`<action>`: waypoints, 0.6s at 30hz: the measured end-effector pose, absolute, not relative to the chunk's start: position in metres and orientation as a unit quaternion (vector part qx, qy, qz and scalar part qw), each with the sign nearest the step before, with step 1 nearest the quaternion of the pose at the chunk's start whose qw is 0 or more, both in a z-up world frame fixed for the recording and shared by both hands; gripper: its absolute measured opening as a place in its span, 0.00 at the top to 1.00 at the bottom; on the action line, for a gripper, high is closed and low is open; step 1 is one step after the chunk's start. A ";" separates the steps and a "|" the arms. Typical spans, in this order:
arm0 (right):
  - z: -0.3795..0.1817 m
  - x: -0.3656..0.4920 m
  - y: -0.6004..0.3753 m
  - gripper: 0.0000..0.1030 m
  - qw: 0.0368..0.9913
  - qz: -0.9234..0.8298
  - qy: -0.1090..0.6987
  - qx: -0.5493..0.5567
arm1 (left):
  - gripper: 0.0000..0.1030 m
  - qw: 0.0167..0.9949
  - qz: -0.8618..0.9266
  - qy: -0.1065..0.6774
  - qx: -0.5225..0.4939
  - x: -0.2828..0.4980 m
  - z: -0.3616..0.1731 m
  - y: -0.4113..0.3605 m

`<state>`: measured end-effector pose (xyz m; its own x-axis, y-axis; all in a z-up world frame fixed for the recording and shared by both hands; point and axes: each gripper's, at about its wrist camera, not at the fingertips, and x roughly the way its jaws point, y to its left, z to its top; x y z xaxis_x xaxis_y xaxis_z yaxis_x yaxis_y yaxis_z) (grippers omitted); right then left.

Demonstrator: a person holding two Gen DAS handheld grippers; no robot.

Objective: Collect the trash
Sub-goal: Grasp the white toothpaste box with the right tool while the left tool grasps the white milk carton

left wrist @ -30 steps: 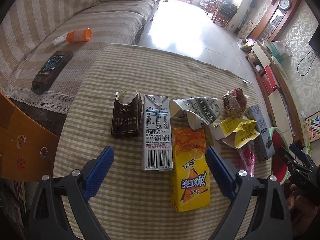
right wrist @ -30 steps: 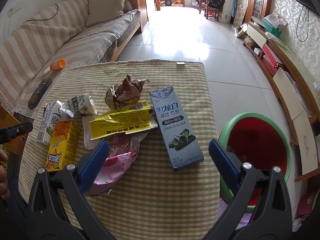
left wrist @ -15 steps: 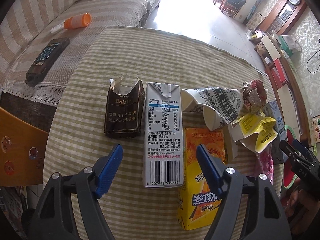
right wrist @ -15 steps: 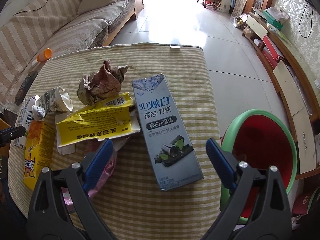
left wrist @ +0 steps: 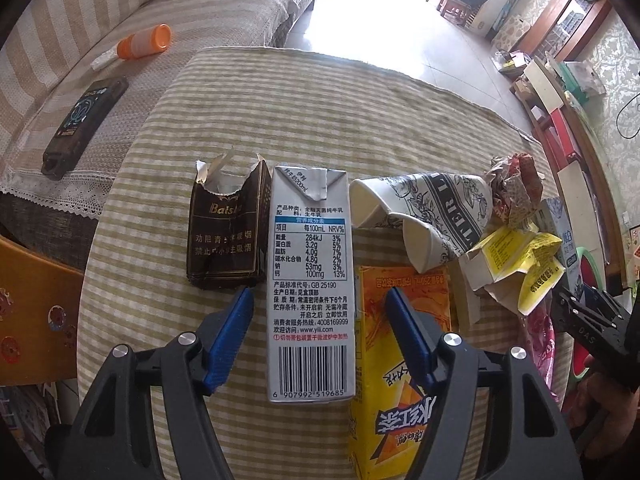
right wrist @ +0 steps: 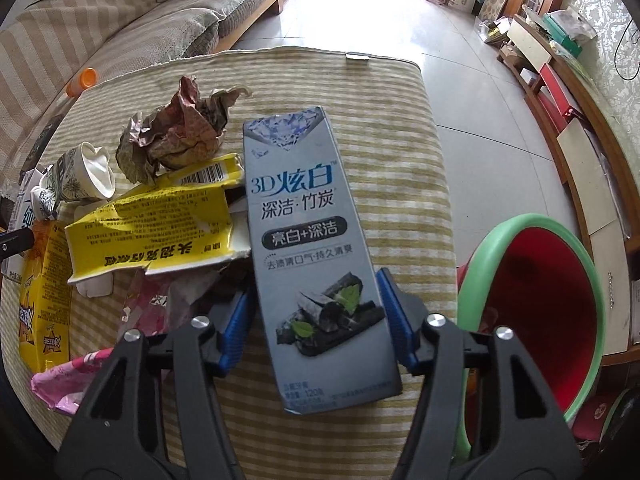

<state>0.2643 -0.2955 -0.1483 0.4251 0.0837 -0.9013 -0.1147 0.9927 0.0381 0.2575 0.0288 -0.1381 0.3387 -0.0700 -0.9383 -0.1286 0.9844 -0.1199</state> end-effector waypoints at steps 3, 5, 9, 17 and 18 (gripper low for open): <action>-0.146 0.263 -0.295 0.51 0.844 0.059 0.532 -0.017 | 0.36 0.813 0.018 0.575 -0.089 0.259 -0.139 0.029; -0.145 0.261 -0.295 0.51 0.845 0.060 0.531 -0.015 | 0.35 0.812 0.018 0.576 -0.093 0.260 -0.139 0.029; -0.142 0.257 -0.297 0.51 0.846 0.062 0.529 -0.014 | 0.38 0.816 0.034 0.566 -0.113 0.259 -0.137 0.037; -0.137 0.255 -0.298 0.52 0.847 0.062 0.527 -0.014 | 0.45 0.819 0.033 0.559 -0.126 0.269 -0.139 0.042; -0.137 0.255 -0.298 0.52 0.848 0.062 0.527 -0.015 | 0.52 0.820 0.033 0.558 -0.126 0.271 -0.138 0.043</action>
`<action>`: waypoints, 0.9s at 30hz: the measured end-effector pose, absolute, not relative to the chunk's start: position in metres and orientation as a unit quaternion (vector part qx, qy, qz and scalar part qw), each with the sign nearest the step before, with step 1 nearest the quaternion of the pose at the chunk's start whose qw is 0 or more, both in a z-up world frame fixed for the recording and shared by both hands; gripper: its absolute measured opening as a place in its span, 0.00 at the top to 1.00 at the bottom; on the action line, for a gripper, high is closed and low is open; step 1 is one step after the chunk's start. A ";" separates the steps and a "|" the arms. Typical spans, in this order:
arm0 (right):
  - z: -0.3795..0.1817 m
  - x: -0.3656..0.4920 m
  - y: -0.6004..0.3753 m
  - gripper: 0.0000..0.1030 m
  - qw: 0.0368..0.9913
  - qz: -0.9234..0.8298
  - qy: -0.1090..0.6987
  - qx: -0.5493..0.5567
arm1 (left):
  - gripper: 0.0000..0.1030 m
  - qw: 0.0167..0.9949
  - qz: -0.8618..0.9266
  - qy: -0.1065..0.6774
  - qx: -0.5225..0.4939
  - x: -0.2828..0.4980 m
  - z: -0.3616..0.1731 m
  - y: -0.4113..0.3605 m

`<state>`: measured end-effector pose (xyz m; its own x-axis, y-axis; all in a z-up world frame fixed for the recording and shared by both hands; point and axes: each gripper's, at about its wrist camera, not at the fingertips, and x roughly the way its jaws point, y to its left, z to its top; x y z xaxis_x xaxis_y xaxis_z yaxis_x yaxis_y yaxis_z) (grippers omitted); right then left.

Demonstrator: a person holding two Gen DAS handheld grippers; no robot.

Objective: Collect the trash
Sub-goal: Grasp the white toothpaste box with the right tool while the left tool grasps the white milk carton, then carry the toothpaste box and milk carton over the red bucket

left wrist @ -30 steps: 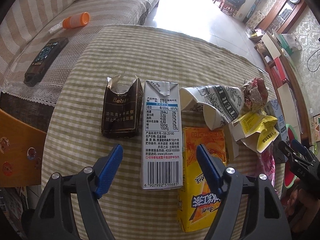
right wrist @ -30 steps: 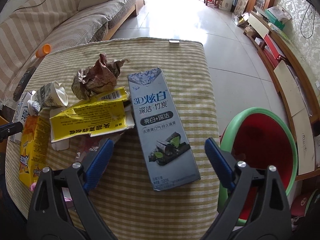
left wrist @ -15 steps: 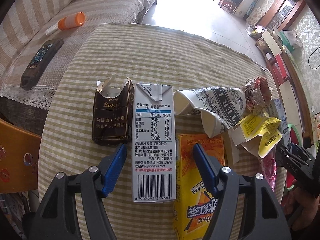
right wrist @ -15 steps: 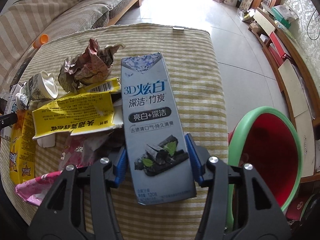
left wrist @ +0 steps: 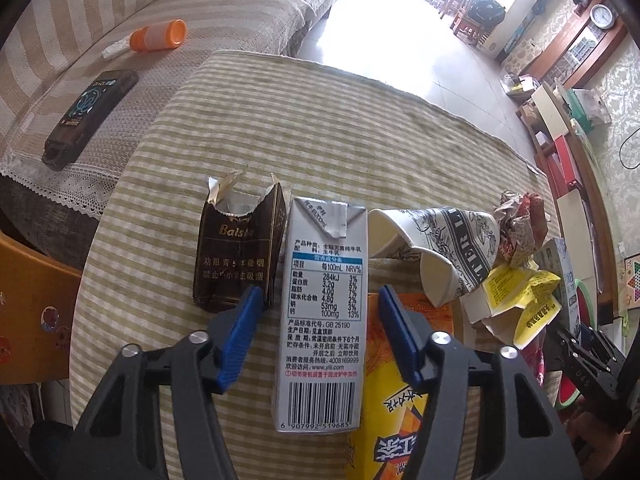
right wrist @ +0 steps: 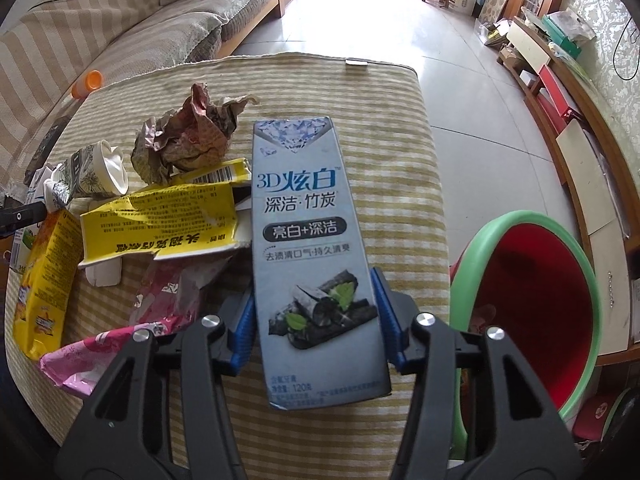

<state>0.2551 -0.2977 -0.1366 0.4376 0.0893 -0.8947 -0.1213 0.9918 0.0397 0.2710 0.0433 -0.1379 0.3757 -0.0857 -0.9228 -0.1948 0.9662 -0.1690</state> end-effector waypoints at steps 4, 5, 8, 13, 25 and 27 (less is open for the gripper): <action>-0.137 0.256 -0.297 0.52 0.846 0.061 0.529 -0.016 | 0.62 0.817 0.026 0.560 -0.137 0.277 -0.139 0.046; -0.136 0.256 -0.297 0.52 0.846 0.061 0.529 -0.015 | 0.62 0.815 0.025 0.560 -0.145 0.277 -0.140 0.048; -0.136 0.256 -0.297 0.52 0.846 0.062 0.529 -0.015 | 0.62 0.812 0.020 0.564 -0.151 0.278 -0.141 0.049; -0.135 0.255 -0.297 0.52 0.848 0.062 0.527 -0.013 | 0.64 0.814 0.018 0.561 -0.146 0.277 -0.138 0.050; -0.105 0.242 -0.302 0.56 0.863 0.062 0.502 0.004 | 0.64 0.845 0.006 0.522 -0.118 0.255 -0.091 0.045; -0.097 0.236 -0.303 0.56 0.867 0.061 0.494 0.006 | 0.64 0.851 0.006 0.513 -0.111 0.249 -0.083 0.044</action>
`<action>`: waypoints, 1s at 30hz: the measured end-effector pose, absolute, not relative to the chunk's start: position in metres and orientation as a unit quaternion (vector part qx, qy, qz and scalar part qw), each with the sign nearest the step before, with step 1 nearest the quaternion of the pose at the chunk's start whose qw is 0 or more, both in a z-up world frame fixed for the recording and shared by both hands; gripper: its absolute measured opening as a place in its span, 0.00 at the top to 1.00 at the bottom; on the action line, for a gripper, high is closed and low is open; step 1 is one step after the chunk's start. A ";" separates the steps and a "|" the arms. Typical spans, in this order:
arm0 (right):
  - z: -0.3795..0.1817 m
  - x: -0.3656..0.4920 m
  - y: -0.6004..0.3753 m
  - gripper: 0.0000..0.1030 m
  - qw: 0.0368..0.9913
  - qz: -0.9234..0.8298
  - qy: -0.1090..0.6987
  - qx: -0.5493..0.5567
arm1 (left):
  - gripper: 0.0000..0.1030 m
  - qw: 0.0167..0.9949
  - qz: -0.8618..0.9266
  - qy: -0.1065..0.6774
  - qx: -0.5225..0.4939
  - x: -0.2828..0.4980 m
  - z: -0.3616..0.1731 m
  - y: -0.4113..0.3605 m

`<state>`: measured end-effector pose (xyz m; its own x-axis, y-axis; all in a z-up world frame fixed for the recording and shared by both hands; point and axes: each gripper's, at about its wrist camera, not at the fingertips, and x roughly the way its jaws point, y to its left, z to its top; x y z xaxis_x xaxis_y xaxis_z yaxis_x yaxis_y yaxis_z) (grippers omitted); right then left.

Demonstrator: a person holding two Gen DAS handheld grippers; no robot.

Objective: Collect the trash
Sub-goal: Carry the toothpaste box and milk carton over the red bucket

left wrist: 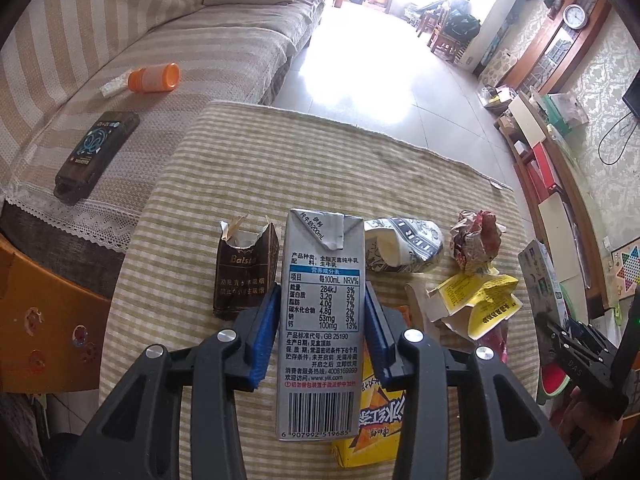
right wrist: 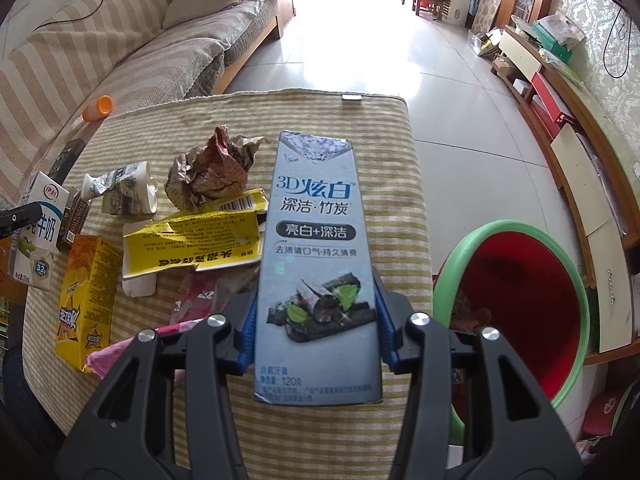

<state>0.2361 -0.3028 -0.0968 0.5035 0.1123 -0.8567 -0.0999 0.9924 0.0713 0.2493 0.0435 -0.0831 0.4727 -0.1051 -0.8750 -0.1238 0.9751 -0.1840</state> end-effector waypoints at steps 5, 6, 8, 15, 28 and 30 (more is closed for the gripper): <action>-0.073 0.219 -0.307 0.56 0.879 0.063 0.472 0.017 | 0.64 0.862 -0.005 0.495 -0.109 0.234 -0.061 0.037; -0.068 0.215 -0.307 0.56 0.882 0.063 0.467 0.018 | 0.64 0.864 -0.007 0.491 -0.108 0.232 -0.057 0.035; -0.059 0.207 -0.309 0.56 0.886 0.065 0.458 0.022 | 0.64 0.869 -0.013 0.483 -0.106 0.227 -0.049 0.030; -0.028 0.182 -0.319 0.56 0.900 0.061 0.430 0.033 | 0.64 0.881 -0.043 0.461 -0.091 0.215 -0.021 -0.001; -0.006 0.154 -0.383 0.56 0.912 0.015 0.404 0.062 | 0.64 0.883 -0.123 0.449 -0.060 0.209 0.001 -0.092; -0.006 0.151 -0.394 0.56 0.913 0.008 0.402 0.069 | 0.64 0.882 -0.136 0.449 -0.055 0.210 0.002 -0.108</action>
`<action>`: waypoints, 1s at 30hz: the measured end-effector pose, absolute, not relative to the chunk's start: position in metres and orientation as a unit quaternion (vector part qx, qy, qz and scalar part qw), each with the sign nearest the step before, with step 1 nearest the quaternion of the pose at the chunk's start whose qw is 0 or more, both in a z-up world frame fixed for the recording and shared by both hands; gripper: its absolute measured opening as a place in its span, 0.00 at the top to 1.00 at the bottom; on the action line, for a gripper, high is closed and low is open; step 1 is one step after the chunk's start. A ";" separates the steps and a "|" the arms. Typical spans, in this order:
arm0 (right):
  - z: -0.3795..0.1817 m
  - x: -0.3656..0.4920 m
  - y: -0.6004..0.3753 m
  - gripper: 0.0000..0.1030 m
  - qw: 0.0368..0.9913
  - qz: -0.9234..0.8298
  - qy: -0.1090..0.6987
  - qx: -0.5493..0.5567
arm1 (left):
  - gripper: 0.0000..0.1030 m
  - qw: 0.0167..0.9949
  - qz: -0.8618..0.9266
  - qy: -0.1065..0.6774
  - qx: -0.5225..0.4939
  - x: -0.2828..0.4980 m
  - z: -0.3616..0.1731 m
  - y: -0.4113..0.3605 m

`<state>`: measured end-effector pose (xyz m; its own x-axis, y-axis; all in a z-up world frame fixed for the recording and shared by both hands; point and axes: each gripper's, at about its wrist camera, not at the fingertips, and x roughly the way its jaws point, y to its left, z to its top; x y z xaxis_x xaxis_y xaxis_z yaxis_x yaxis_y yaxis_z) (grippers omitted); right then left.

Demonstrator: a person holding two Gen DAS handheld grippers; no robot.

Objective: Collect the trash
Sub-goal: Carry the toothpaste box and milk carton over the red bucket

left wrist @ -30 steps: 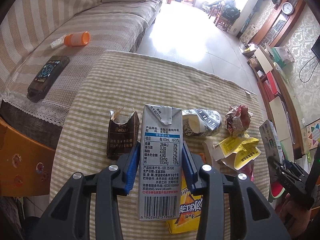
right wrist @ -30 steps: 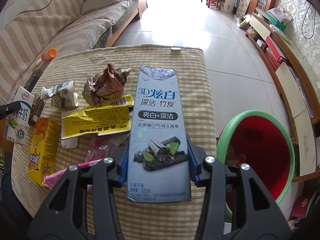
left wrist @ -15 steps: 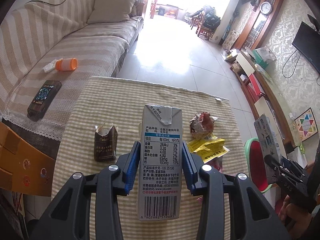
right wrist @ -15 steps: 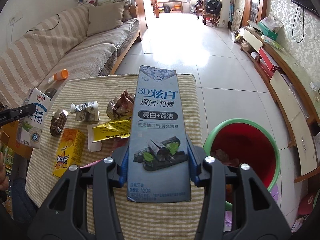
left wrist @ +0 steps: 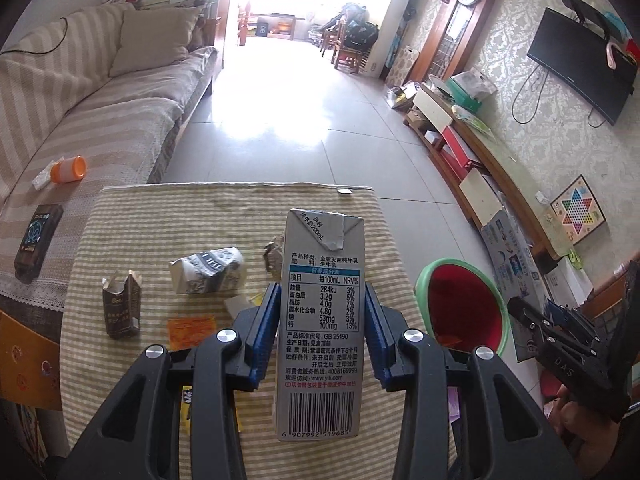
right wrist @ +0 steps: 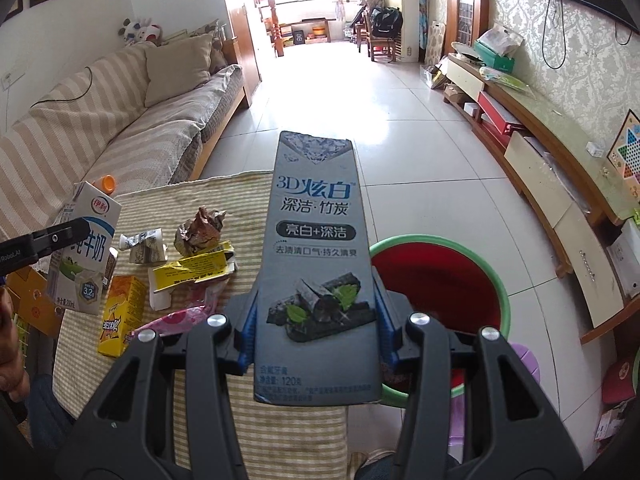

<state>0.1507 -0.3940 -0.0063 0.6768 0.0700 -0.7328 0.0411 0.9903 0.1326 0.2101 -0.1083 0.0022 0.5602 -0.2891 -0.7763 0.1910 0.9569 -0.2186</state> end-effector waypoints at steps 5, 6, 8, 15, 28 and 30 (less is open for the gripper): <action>-0.007 0.144 -0.424 0.56 0.913 -0.014 0.397 0.091 | 0.64 0.876 -0.171 0.450 -0.043 0.214 0.005 -0.152; -0.008 0.143 -0.431 0.56 0.913 -0.019 0.396 0.097 | 0.64 0.874 -0.178 0.450 -0.040 0.214 0.006 -0.161; -0.008 0.141 -0.446 0.56 0.913 -0.028 0.394 0.104 | 0.64 0.872 -0.194 0.449 -0.035 0.215 0.006 -0.181; -0.018 0.134 -0.495 0.56 0.908 -0.057 0.394 0.129 | 0.64 0.857 -0.242 0.454 -0.018 0.219 0.002 -0.248; -0.052 0.125 -0.549 0.56 0.894 -0.076 0.405 0.173 | 0.63 0.824 -0.302 0.480 -0.004 0.229 -0.022 -0.340; -0.057 0.125 -0.551 0.56 0.892 -0.075 0.408 0.178 | 0.63 0.822 -0.304 0.481 0.001 0.229 -0.024 -0.348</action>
